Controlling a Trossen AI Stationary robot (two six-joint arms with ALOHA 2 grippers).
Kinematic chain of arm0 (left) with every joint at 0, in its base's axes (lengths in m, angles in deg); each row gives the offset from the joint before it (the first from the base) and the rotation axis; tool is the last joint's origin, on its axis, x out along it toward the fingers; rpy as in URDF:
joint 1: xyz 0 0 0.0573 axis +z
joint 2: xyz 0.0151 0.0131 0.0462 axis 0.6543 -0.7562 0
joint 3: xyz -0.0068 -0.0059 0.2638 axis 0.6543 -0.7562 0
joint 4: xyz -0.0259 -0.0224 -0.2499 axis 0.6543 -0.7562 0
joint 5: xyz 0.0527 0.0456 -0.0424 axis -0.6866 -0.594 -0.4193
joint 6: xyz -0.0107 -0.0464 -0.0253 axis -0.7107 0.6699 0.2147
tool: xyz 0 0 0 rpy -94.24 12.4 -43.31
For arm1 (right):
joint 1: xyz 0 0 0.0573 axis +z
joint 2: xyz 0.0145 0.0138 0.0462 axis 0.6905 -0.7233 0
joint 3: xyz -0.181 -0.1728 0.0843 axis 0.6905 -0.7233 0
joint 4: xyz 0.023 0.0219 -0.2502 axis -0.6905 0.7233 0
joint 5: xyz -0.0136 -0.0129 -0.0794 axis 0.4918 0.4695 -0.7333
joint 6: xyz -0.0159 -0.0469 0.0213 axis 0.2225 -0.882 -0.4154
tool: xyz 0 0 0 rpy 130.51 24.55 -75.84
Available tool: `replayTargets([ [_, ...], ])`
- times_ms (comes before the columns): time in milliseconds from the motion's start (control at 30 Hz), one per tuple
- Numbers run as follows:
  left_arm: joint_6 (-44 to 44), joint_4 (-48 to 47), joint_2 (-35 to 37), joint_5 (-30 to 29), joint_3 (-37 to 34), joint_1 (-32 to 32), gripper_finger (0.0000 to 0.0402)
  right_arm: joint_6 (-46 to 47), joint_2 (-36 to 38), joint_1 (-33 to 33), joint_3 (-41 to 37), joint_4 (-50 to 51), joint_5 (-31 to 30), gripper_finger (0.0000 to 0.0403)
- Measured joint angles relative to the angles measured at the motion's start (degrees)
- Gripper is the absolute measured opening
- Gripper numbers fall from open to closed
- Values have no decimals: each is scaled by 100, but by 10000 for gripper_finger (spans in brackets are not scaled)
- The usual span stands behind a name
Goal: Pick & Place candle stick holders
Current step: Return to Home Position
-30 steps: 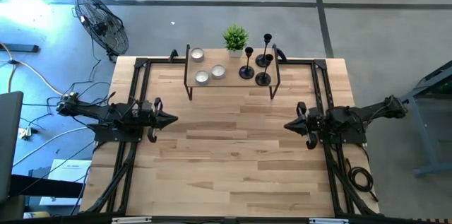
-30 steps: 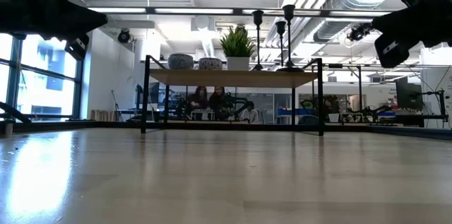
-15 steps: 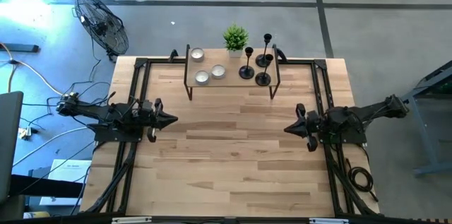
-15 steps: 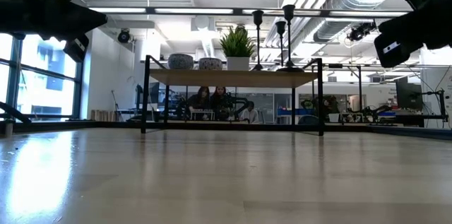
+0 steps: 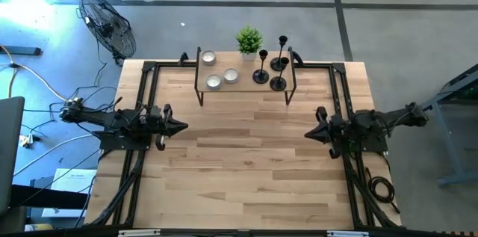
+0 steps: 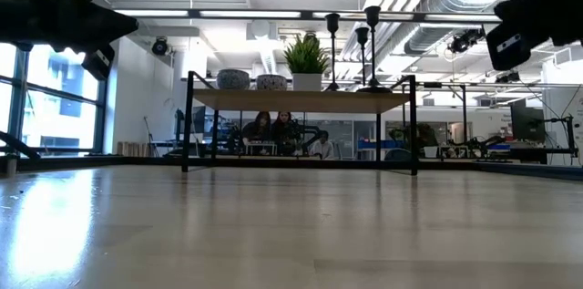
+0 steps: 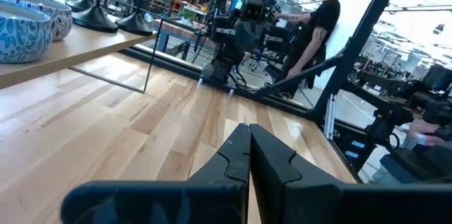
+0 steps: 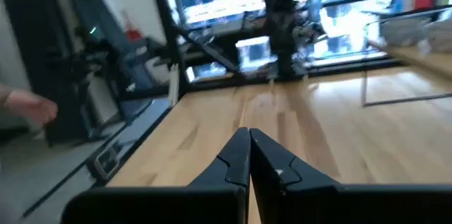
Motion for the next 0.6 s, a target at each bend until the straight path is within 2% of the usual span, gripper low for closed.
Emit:
replayTargets([
  [100,0,1,0,-4,0,0,0,-130,56,0,-66,-83,172,0],
  [433,0,-4,0,-2,0,0,0,-290,54,0,-51,-312,-576,0],
  [600,0,-4,0,-4,0,0,0,-489,50,-2,-49,-505,-542,0],
])
